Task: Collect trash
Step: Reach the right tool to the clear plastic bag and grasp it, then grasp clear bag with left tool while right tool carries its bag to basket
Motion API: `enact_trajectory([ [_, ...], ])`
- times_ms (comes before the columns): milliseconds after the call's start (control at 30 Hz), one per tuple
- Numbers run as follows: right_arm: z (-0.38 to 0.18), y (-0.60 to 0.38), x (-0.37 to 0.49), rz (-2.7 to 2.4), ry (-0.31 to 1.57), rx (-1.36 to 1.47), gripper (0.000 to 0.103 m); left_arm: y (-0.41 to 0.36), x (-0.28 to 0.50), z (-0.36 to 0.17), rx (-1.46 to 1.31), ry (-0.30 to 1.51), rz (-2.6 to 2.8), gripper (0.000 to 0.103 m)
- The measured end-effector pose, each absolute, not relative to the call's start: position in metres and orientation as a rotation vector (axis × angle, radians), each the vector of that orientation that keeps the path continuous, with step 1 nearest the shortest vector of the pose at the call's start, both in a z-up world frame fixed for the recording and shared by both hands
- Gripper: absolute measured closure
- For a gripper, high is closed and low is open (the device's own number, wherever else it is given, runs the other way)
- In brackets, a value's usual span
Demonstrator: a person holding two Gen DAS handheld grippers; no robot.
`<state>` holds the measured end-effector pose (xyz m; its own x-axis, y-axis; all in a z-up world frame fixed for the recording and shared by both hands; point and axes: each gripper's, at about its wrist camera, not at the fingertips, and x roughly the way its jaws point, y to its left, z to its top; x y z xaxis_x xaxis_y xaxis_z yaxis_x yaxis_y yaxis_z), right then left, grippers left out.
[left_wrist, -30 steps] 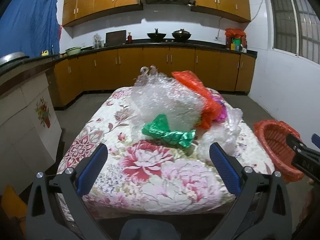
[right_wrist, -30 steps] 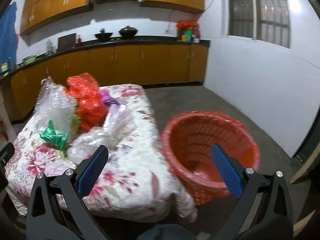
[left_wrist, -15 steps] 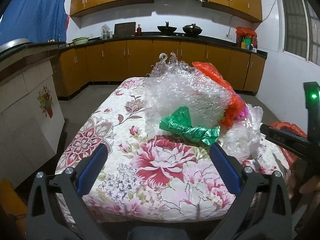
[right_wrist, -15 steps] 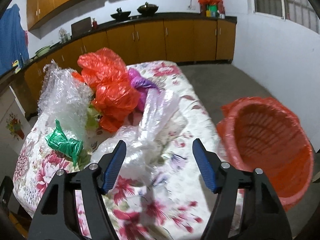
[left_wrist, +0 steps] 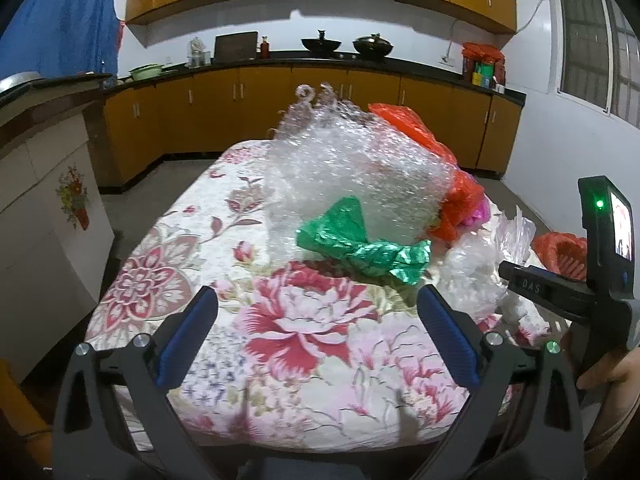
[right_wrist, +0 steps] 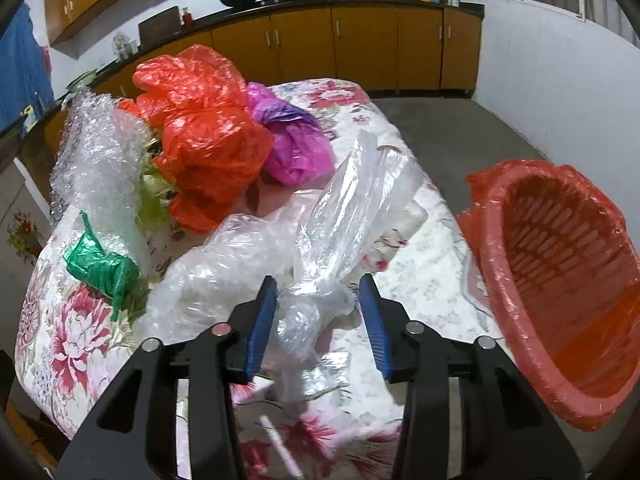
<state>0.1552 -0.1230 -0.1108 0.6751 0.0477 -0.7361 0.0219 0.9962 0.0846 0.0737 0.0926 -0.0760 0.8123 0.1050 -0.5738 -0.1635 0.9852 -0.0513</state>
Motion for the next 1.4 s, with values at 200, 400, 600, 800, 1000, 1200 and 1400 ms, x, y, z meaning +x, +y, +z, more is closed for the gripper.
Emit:
enact_trajectory([
  [200,-0.118,-0.119,0.162,0.082,0.86,0.097,0.065,0.077,0.083,-0.078,-0.081,0.62,0.109,0.009],
  [400,-0.11,-0.137,0.151,0.084,0.834,0.119,0.084,0.059,0.096,-0.079,-0.062,0.63,0.062,0.014],
  [600,-0.098,-0.175,0.126,0.027,0.798,0.156,0.084,0.026,0.123,-0.081,-0.045,0.648,-0.025,0.021],
  [800,-0.098,-0.205,0.108,-0.013,0.808,0.186,0.084,-0.011,0.161,-0.094,0.01,0.7,-0.088,0.024],
  [1000,-0.095,-0.219,0.105,-0.018,0.812,0.205,0.084,-0.029,0.185,-0.114,0.048,0.778,-0.109,0.032],
  [1200,-0.095,-0.223,0.104,-0.012,0.811,0.223,0.084,-0.033,0.196,-0.133,0.033,0.861,-0.137,0.056],
  [1400,-0.089,-0.225,0.098,-0.013,0.796,0.223,0.084,-0.033,0.191,-0.128,0.015,0.838,-0.182,0.072],
])
